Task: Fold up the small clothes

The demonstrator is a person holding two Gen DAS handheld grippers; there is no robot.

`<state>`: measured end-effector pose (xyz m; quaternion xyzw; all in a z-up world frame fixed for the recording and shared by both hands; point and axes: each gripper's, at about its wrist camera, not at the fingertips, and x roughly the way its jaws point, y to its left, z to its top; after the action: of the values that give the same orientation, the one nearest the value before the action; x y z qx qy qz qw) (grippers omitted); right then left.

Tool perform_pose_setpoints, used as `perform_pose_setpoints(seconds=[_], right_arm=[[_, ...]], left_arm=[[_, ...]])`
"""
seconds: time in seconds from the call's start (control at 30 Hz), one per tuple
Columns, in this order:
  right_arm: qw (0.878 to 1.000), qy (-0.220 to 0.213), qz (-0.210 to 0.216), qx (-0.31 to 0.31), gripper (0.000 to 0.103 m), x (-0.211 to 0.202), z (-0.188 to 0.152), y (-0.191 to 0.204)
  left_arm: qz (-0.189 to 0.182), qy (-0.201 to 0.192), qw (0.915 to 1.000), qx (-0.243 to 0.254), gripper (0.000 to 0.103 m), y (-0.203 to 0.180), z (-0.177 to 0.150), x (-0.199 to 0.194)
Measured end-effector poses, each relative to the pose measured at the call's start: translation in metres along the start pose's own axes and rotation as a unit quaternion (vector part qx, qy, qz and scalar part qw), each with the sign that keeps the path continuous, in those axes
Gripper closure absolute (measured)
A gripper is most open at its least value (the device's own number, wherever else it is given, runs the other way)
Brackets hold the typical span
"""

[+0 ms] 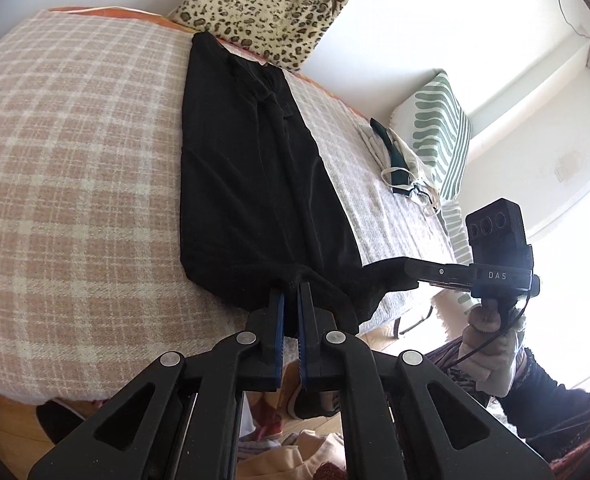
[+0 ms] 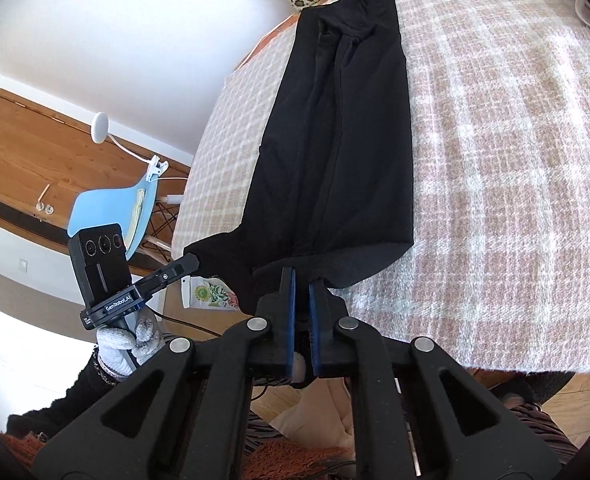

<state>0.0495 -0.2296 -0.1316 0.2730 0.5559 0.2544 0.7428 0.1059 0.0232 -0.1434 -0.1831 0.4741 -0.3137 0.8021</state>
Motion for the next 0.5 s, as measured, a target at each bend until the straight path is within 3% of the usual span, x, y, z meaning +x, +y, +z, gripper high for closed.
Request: perform_pose_setpoints(seconds=[0.27, 0.5], right_arm=[[0.999, -0.003, -0.034, 0.017, 0.096, 0.017, 0.053, -0.021], [0.998, 0.013, -0.044, 0.047, 0.096, 0.031, 0.071, -0.049]], left_arm=[[0.018, -0.014, 0.9997, 0.013, 0.099, 0.013, 0.048, 0.027], [0.039, -0.003, 0.9992, 0.008, 0.099, 0.03, 0.058, 0.049]])
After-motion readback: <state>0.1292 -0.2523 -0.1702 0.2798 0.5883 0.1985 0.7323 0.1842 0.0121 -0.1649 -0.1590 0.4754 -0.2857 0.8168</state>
